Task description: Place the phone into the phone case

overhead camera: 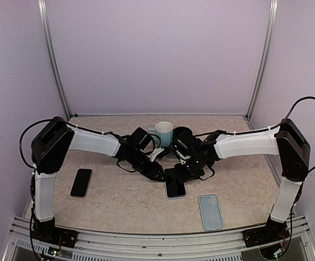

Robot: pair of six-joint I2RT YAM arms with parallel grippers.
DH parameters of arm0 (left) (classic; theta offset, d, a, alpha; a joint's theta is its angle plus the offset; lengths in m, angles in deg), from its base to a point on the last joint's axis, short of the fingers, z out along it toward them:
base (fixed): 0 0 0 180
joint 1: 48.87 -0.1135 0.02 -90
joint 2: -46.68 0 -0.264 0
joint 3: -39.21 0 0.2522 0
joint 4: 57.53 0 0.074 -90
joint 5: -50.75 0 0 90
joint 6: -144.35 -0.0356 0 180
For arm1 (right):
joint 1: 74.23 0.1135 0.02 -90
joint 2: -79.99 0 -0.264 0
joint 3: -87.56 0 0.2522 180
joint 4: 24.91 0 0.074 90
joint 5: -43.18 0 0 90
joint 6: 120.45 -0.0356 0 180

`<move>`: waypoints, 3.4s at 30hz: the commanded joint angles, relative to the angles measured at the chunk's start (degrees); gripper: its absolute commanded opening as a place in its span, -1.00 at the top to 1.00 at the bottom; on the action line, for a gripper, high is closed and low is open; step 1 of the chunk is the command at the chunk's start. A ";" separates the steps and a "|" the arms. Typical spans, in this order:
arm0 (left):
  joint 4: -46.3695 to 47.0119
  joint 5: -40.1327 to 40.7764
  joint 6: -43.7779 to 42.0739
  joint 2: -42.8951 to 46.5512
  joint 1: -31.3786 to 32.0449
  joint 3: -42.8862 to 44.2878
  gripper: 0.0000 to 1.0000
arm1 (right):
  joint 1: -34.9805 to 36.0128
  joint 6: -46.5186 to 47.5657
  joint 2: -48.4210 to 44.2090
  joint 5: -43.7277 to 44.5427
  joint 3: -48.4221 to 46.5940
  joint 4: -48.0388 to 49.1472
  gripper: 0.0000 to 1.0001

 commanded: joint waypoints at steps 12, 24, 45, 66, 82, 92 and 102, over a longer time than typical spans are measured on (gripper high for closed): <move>-2.25 1.50 -2.90 4.24 -4.01 1.42 0.24 | 2.61 1.00 -4.47 -12.02 2.48 5.64 1.00; -1.91 0.21 -2.33 4.26 -2.66 0.62 0.24 | 1.24 -2.09 2.72 -10.76 9.49 8.51 1.00; -1.74 0.50 -1.15 1.89 0.46 1.04 0.24 | -7.71 1.41 -7.39 -6.08 5.58 3.81 0.33; -0.07 0.10 0.90 -2.21 0.91 0.13 0.25 | -9.77 3.31 -2.10 -11.39 6.72 9.79 0.43; -0.22 0.50 0.73 -2.71 1.00 0.64 0.24 | -9.17 2.93 1.26 -15.82 9.40 13.81 0.77; -1.33 0.04 0.31 -4.59 1.41 2.42 0.30 | -3.88 0.82 6.47 -8.99 6.00 8.80 1.00; -1.84 0.84 -0.51 -4.48 1.44 2.92 0.29 | -1.98 -1.67 11.19 -6.29 7.82 7.79 1.00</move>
